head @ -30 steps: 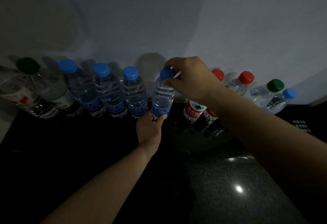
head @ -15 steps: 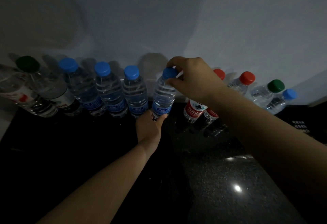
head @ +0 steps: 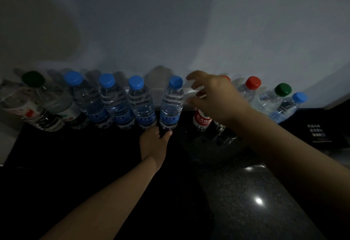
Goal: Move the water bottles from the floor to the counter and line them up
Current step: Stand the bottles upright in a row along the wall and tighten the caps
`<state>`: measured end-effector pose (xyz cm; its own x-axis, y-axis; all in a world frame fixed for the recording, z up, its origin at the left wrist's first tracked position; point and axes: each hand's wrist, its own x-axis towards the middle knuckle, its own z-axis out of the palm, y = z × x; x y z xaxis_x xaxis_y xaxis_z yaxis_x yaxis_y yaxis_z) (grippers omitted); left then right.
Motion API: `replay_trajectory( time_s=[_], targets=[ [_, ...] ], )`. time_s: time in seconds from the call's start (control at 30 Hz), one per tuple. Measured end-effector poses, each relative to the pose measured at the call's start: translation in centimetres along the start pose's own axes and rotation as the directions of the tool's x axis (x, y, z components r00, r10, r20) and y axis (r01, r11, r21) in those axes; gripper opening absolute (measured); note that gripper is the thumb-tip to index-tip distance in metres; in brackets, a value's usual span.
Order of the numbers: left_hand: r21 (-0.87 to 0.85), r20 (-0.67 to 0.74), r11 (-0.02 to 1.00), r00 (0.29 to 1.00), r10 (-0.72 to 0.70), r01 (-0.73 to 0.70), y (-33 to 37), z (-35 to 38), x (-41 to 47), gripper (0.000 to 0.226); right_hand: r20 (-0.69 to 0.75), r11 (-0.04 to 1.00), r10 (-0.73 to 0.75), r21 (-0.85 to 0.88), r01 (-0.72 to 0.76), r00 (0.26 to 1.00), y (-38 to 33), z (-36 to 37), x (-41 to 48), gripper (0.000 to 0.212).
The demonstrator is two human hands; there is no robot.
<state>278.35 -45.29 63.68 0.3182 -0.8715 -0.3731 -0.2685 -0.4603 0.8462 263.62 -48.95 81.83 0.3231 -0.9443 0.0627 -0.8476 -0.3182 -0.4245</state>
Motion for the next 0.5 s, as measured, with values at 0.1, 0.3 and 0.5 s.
replay_trajectory(
  time_s=[0.1, 0.3, 0.5],
  targets=[
    [0.015, 0.013, 1.000, 1.000, 0.002, -0.002, -0.2, 0.1, -0.6, 0.030, -0.006, 0.999, 0.022, -0.048, -0.022, 1.000, 1.1, -1.2, -1.7, 0.036],
    [0.060, 0.121, 0.993, 0.988, 0.095, -0.103, 0.4, 1.4, -2.2, 0.033, -0.001, 0.992, 0.085, -0.092, -0.084, 0.996, 3.6, -3.2, -4.5, 0.032],
    [0.092, 0.241, 0.988, 0.966, 0.096, -0.122, 1.4, 3.3, -3.4, 0.047, -0.019, 0.976, 0.201, -0.080, -0.202, 0.979, 5.5, -3.7, -4.7, 0.037]
  ],
)
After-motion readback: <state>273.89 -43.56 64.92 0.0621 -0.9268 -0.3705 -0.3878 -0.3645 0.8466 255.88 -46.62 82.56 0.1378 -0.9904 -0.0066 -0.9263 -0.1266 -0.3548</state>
